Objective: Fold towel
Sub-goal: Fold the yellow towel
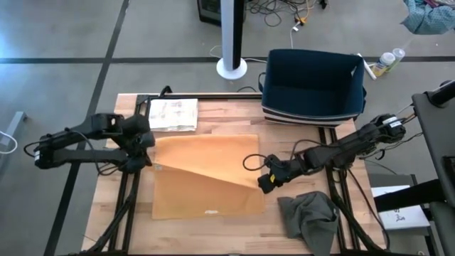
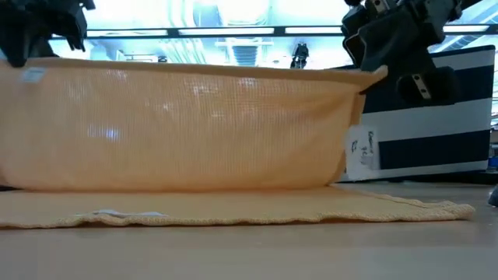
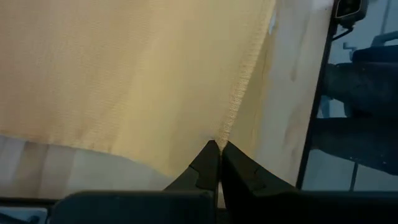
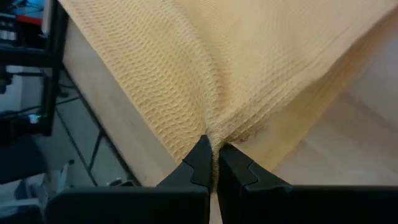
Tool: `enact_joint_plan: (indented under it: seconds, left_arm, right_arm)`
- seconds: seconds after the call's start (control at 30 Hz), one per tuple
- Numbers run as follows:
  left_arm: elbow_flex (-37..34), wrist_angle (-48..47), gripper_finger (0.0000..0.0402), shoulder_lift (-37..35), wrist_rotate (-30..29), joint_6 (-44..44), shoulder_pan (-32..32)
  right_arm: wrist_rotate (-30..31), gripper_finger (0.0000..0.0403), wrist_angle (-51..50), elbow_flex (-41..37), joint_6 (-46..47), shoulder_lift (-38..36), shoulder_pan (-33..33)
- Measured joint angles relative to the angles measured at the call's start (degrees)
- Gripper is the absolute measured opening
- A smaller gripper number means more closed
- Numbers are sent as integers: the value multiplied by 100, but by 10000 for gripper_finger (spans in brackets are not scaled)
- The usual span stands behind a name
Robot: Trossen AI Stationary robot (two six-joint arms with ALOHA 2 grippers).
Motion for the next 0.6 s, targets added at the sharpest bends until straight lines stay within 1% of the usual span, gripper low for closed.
enact_joint_plan:
  seconds: [0.23, 0.43, 0.6]
  left_arm:
    - [47, 102, 0, 177, -57, -193, -330]
    - [-167, 753, 0, 417, -116, -510, -735]
    - [-215, 931, 0, 701, -280, -720, -1155]
  right_arm:
    - [13, 2, -30, 20, -70, -8, 23]
    - [15, 2, -90, -6, -263, -8, 23]
    - [15, 2, -96, -15, -341, -8, 23]
